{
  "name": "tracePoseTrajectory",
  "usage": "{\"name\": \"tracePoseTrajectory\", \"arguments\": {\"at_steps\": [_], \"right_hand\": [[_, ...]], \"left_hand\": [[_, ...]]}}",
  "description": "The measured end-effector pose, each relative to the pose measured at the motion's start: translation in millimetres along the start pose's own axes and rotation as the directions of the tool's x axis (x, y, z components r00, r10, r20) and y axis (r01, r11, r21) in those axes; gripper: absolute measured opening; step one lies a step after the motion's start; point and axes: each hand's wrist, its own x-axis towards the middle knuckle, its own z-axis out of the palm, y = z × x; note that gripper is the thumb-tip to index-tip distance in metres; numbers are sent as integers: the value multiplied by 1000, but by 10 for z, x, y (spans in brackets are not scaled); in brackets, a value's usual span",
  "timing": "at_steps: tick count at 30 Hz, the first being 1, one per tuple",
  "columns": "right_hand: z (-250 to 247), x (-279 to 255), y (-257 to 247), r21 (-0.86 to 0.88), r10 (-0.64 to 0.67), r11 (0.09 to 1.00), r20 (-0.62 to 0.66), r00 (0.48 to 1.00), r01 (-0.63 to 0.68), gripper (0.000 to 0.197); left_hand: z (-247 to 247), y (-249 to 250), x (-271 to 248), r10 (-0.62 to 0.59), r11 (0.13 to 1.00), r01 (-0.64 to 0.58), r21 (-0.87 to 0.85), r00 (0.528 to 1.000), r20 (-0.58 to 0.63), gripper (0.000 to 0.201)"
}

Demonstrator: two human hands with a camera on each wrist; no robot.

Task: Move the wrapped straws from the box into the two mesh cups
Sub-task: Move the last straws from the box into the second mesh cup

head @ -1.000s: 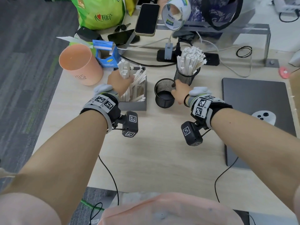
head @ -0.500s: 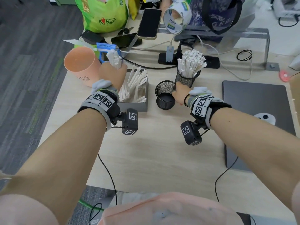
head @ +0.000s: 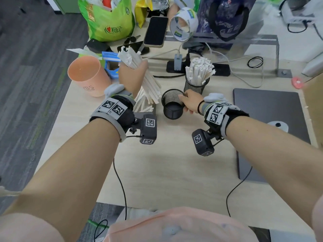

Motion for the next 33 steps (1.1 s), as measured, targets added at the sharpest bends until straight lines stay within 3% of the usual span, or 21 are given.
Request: {"name": "tracePoseTrajectory", "arguments": {"at_steps": [5,7,9,12,16,18,19,21,23,26,30,33], "right_hand": [[-116,-29,92,118,-15,993,-36,999,19,30],[-146,-18,142,118,-15,993,-43,999,20,33],[-174,-10,178,126,-11,992,-55,998,18,34],[-207,-12,207,120,-17,992,-70,997,26,36],[-253,-26,243,131,-16,991,-75,997,26,32],[-273,-47,246,144,-12,989,-78,997,23,29],[-276,-50,254,158,-9,987,-82,997,22,27],[-265,-52,272,188,-1,982,-86,996,17,26],[-247,-33,277,186,0,982,-78,997,15,26],[-242,-31,240,167,-11,986,-52,999,20,29],[-245,18,205,58,-51,997,-44,998,53,36],[-243,29,149,7,-74,997,-12,997,74,40]], "left_hand": [[236,82,-144,-42,998,45,-49,997,62,53],[317,168,-197,-29,996,34,-83,997,67,45],[380,276,-223,-13,994,22,-106,996,87,20],[444,345,-269,-5,995,17,-97,993,116,33],[551,197,-275,-53,997,61,-48,986,156,21],[569,46,-231,-47,999,48,0,984,171,35],[578,-15,-212,-25,1000,22,20,985,172,35],[567,-101,-187,25,997,-36,65,986,167,15],[576,-158,-154,63,988,-91,125,975,214,30],[635,-300,-109,120,965,-188,184,938,326,28],[699,-454,-62,176,827,-400,395,851,494,33],[671,-464,6,220,808,-453,377,826,519,62]]}}
